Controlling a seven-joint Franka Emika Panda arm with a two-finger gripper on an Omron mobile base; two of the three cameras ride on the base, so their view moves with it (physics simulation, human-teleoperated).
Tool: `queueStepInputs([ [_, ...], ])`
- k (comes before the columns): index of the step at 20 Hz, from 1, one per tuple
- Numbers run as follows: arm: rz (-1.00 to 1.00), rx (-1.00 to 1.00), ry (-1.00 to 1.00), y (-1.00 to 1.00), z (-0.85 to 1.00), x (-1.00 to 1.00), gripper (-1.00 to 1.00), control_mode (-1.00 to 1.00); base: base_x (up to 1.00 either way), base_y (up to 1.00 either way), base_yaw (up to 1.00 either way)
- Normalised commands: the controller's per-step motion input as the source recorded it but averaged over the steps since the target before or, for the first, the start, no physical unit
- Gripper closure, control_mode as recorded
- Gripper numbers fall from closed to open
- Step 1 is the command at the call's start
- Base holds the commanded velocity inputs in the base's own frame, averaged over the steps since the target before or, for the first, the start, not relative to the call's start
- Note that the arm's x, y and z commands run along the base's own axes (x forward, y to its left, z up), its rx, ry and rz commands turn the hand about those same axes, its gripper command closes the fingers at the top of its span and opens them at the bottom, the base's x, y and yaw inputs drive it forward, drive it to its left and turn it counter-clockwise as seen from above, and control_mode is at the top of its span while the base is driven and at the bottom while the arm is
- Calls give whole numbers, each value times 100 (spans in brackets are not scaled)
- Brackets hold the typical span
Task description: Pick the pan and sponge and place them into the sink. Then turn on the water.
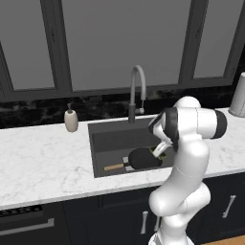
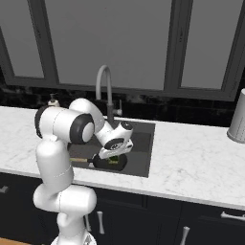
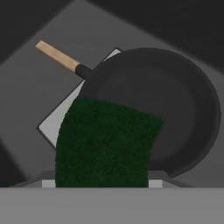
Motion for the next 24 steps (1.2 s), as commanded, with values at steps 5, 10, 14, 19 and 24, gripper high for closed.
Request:
queueStepInputs([
  [5,4,1,0,-10,-25,33,100,-100,0,0,0],
  [10,6,2,0,-16,-29,30,100,-100,0,0,0],
  [14,5,0,0,-8,-28,25,100,-100,0,0,0],
  [19,3,0,0,-1,-22,27,100,-100,0,0,0],
  [24,0,0,-2,-4,-12,30,-100,-100,0,0,0],
])
